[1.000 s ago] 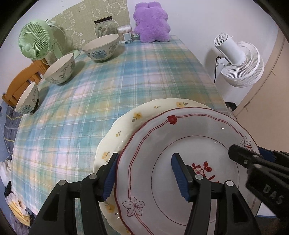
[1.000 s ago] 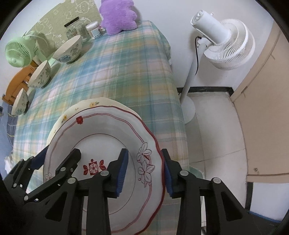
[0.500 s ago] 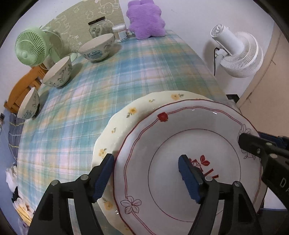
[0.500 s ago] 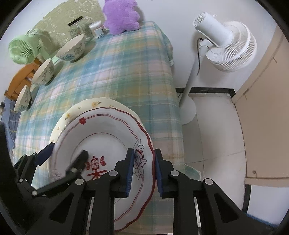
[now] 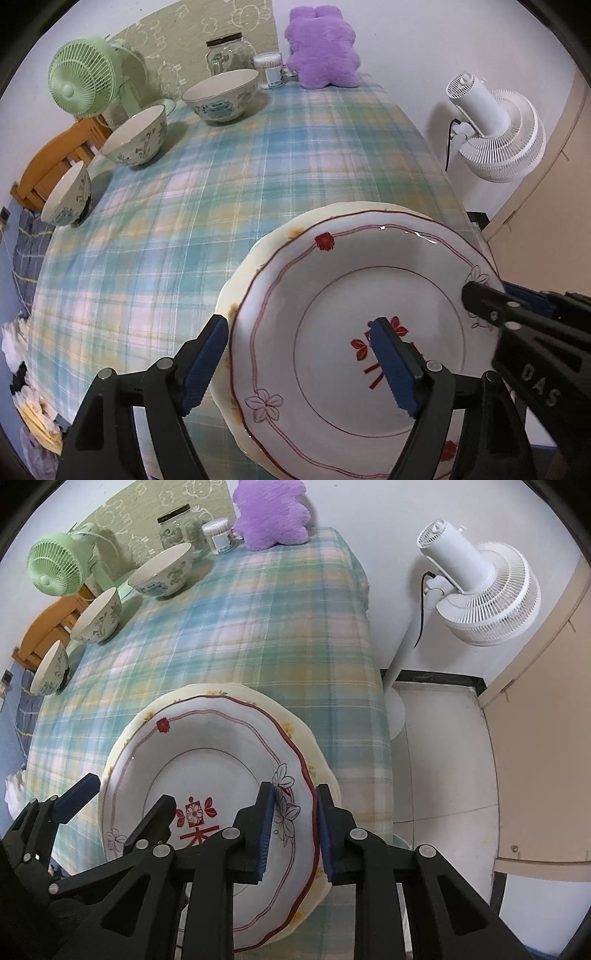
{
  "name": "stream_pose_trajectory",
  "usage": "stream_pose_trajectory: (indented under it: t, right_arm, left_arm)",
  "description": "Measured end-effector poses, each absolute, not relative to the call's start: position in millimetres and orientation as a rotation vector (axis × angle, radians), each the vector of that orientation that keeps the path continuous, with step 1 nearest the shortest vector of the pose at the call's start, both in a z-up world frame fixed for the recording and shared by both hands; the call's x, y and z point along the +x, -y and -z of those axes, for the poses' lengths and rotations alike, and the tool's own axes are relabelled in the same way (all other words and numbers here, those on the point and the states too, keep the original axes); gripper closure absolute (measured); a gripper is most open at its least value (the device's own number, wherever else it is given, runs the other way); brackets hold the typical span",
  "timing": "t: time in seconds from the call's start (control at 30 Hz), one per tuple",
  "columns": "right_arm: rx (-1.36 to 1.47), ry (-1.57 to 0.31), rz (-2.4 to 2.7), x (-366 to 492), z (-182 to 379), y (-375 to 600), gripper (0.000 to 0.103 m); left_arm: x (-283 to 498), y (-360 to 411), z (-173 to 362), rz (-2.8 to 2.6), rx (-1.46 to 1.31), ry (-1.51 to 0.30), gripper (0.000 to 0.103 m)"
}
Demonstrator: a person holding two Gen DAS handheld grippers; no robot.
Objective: Organize plates and bowls
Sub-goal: 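Lower the red-rimmed plate with both tools onto the yellow-flower plate stack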
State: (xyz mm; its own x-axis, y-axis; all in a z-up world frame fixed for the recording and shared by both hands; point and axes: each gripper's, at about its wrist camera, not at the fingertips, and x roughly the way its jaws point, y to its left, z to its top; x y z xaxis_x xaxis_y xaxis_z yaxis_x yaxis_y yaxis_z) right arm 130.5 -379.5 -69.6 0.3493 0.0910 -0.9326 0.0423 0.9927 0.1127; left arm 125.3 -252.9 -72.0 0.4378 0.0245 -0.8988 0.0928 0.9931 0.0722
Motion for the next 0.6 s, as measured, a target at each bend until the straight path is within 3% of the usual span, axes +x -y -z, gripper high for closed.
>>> stream_pose_trajectory:
  t: [0.5, 0.6]
  right_arm:
    - [0.008, -1.210, 0.037, 136, 74, 357, 0.064]
    - [0.011, -1.220, 0.033, 136, 73, 357, 0.056]
  left_arm:
    - [122, 245, 74, 0.063, 0.055, -1.117, 0.013]
    - [119, 239, 73, 0.051, 0.033, -1.119, 0.013]
